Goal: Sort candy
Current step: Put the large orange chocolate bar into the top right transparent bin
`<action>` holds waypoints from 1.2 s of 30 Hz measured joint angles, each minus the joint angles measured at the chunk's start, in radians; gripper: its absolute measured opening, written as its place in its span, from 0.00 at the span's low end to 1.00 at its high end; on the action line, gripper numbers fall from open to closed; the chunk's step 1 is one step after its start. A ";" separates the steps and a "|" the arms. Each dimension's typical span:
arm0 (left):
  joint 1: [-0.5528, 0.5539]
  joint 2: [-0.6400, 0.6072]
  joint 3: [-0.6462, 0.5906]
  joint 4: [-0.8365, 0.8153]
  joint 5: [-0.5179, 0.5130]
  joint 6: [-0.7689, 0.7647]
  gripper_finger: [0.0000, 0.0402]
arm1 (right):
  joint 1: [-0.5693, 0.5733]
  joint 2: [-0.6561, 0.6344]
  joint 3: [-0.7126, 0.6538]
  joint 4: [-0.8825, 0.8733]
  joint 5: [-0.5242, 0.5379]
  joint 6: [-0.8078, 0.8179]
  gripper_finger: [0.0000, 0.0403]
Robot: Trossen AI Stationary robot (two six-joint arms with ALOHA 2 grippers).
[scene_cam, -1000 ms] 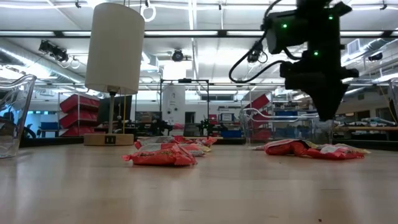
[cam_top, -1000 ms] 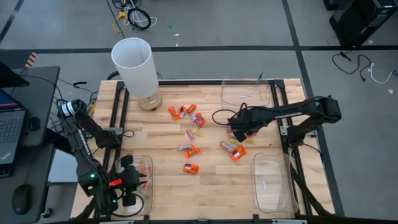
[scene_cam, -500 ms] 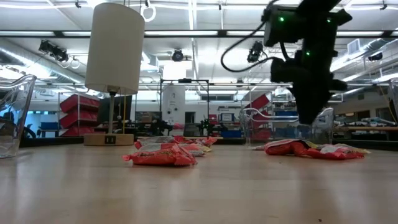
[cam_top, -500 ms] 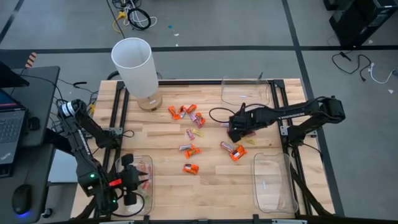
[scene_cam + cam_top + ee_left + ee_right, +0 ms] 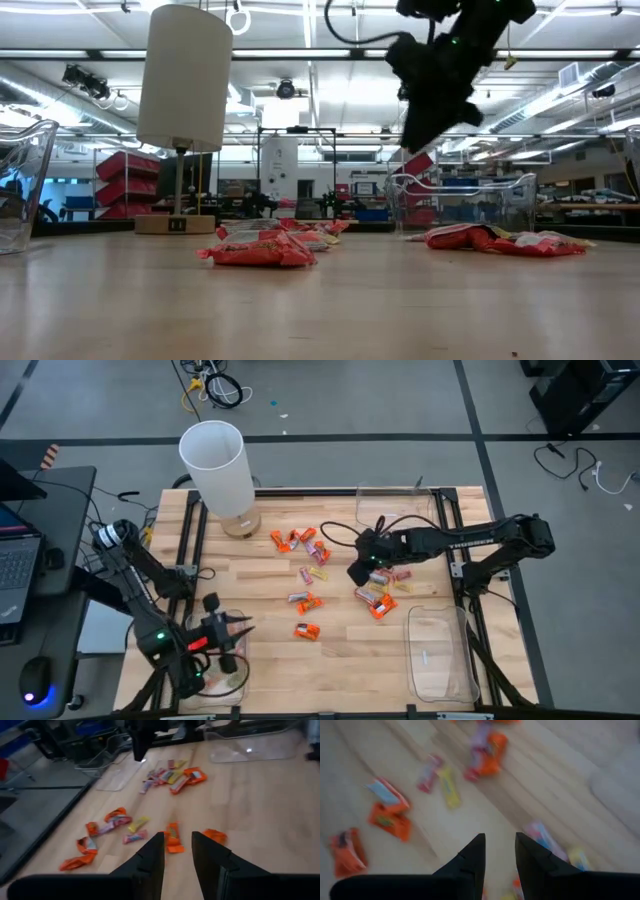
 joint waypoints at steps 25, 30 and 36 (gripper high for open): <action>0.266 0.000 0.000 -0.016 0.029 0.311 0.25 | 0.134 0.100 -0.001 0.366 0.196 -0.350 0.23; 0.315 0.000 0.000 -0.026 0.028 0.383 0.25 | 0.127 0.093 -0.001 0.344 0.196 -0.345 0.23; 0.346 0.000 0.000 -0.081 0.030 0.418 0.25 | 0.142 0.091 -0.001 0.342 0.193 -0.346 0.23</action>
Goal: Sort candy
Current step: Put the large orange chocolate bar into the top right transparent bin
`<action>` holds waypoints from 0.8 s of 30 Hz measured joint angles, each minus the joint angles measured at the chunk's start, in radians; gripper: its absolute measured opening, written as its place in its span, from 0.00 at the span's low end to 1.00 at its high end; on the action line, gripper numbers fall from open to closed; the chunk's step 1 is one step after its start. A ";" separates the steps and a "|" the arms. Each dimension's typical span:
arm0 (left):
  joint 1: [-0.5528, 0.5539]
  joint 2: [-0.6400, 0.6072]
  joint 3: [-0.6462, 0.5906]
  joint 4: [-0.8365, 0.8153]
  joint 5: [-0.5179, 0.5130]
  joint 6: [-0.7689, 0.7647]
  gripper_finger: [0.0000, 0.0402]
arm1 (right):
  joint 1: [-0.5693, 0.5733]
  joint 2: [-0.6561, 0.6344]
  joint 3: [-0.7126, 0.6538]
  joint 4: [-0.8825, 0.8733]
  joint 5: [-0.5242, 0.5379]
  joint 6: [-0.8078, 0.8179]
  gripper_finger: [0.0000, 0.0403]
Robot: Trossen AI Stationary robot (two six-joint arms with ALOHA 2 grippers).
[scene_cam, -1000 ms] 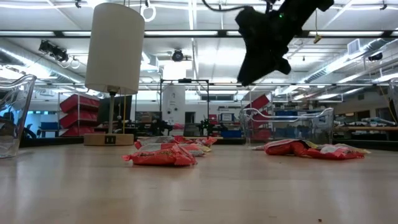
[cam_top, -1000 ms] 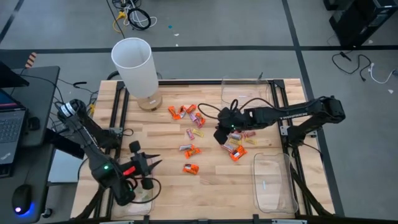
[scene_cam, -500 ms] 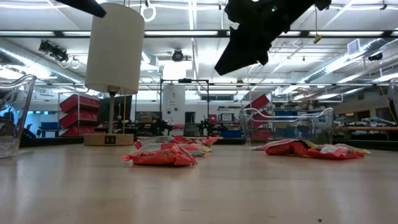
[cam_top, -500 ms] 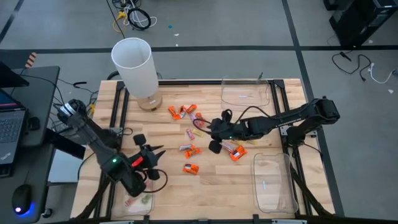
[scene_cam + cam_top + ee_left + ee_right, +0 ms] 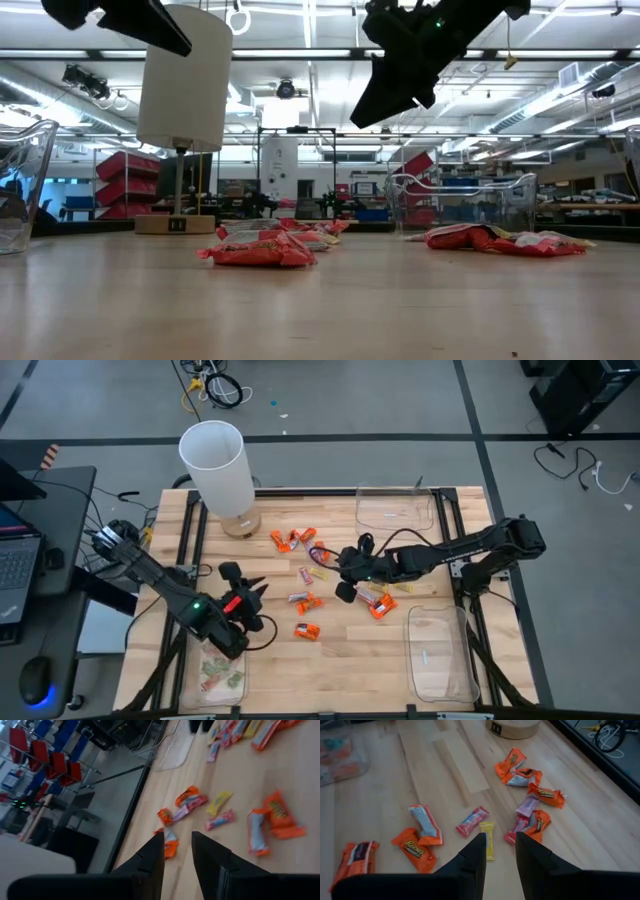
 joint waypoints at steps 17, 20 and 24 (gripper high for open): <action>0.114 0.000 0.000 -0.135 -0.002 -0.007 0.25 | -0.091 -0.005 0.000 -0.021 -0.114 0.007 0.23; 0.115 0.000 0.000 -0.107 0.049 -0.004 0.25 | -0.077 -0.022 0.000 -0.076 -0.124 0.057 0.23; 0.139 0.000 -0.007 0.110 0.198 0.170 0.25 | -0.047 -0.051 0.000 -0.162 -0.127 0.109 0.23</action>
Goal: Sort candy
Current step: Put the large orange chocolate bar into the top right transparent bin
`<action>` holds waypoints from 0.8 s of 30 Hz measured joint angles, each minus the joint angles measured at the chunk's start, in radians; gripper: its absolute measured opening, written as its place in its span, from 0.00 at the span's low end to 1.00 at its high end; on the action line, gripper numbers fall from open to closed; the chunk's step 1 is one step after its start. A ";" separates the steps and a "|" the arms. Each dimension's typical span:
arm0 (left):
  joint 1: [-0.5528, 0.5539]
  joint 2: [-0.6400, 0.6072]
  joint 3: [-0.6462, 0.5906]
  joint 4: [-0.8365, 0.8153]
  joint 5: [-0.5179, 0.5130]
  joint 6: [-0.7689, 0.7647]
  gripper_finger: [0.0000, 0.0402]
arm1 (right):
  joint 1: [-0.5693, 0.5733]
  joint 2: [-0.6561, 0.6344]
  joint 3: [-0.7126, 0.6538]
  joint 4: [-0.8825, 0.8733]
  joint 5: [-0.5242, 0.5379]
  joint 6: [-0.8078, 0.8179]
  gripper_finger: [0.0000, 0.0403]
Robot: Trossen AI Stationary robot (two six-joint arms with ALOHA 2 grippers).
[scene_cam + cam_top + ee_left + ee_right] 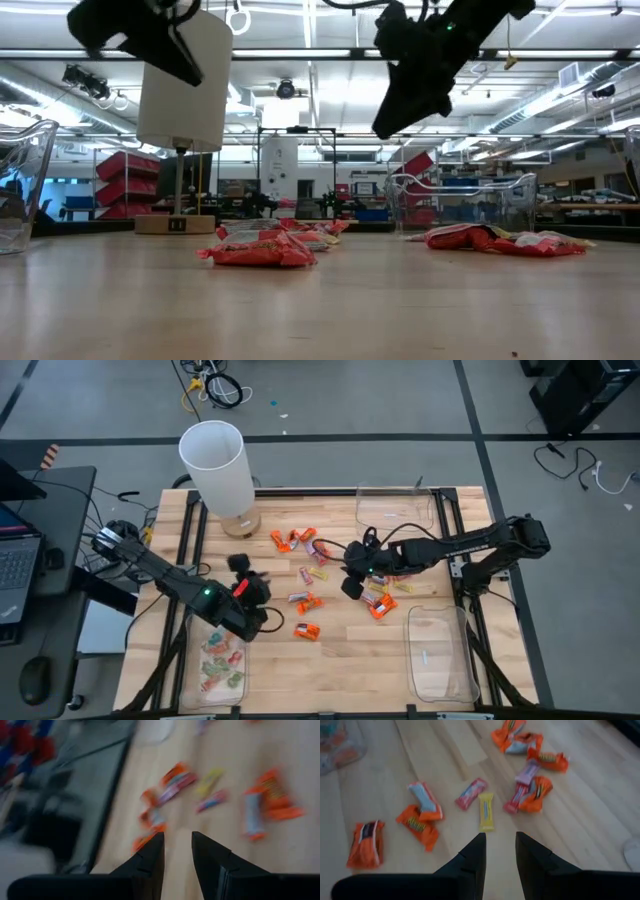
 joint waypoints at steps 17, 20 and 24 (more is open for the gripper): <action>0.316 -0.003 -0.157 0.712 0.585 0.750 0.25 | 0.022 -0.049 0.000 -0.128 0.009 -0.030 0.23; 0.382 -0.003 -0.214 0.870 0.713 0.801 0.25 | 0.022 -0.049 0.000 -0.127 0.042 -0.069 0.23; 0.454 -0.003 -0.299 1.049 0.839 0.815 0.25 | 0.028 -0.049 0.000 -0.127 0.043 -0.132 0.23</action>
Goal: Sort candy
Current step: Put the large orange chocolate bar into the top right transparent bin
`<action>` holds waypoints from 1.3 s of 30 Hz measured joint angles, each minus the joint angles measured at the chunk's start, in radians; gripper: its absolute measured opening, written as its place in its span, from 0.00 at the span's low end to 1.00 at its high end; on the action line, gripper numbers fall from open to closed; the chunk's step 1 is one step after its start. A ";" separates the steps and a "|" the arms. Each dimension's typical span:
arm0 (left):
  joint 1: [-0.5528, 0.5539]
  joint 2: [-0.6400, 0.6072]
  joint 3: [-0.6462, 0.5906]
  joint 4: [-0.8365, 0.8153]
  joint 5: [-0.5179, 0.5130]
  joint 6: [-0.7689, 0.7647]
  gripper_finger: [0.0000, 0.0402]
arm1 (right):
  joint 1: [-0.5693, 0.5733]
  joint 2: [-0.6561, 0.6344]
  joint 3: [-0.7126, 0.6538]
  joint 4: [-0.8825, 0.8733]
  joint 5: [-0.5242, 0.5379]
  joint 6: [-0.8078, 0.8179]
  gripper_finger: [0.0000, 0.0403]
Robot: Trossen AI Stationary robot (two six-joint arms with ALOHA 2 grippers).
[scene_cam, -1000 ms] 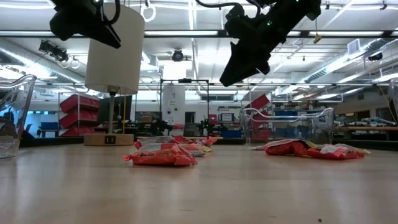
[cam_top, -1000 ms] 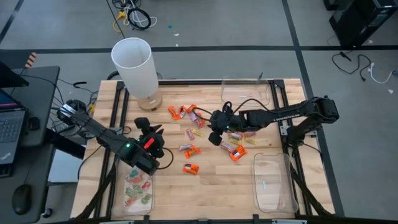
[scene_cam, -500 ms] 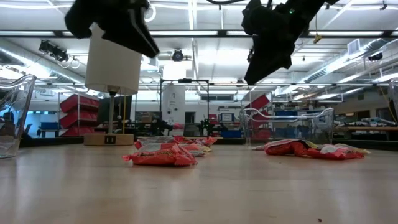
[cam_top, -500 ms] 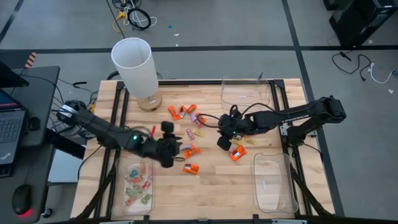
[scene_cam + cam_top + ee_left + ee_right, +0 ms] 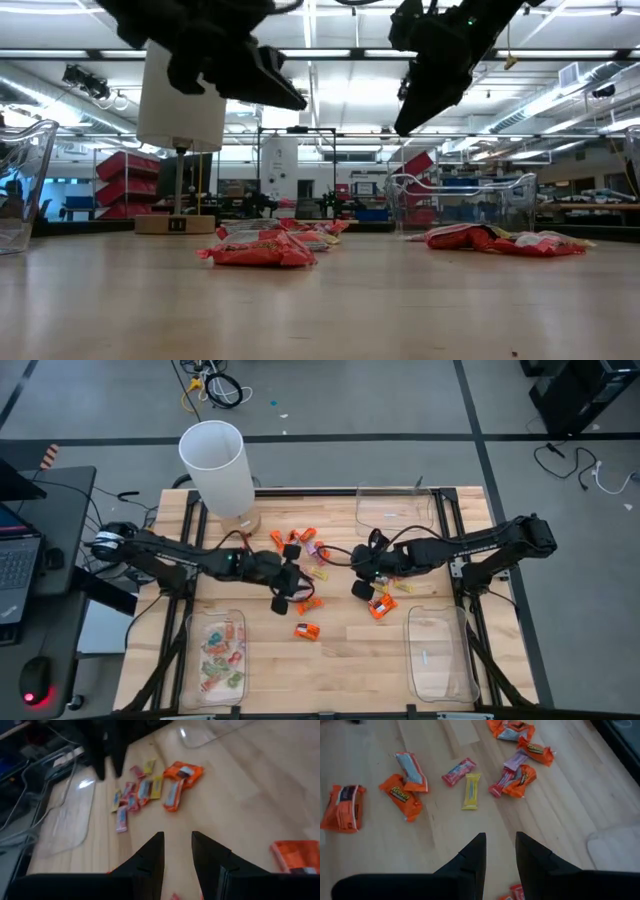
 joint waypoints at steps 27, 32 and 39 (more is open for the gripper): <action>0.031 -0.283 -0.164 -0.057 -0.106 -0.047 0.25 | -0.061 0.137 0.052 0.261 -0.032 -0.230 0.23; 0.031 -0.322 -0.207 -0.033 -0.117 -0.079 0.25 | -0.068 0.174 0.097 0.281 -0.054 -0.263 0.23; 0.031 -0.351 -0.217 -0.065 -0.117 -0.094 0.25 | -0.054 0.259 0.153 0.330 -0.100 -0.283 0.23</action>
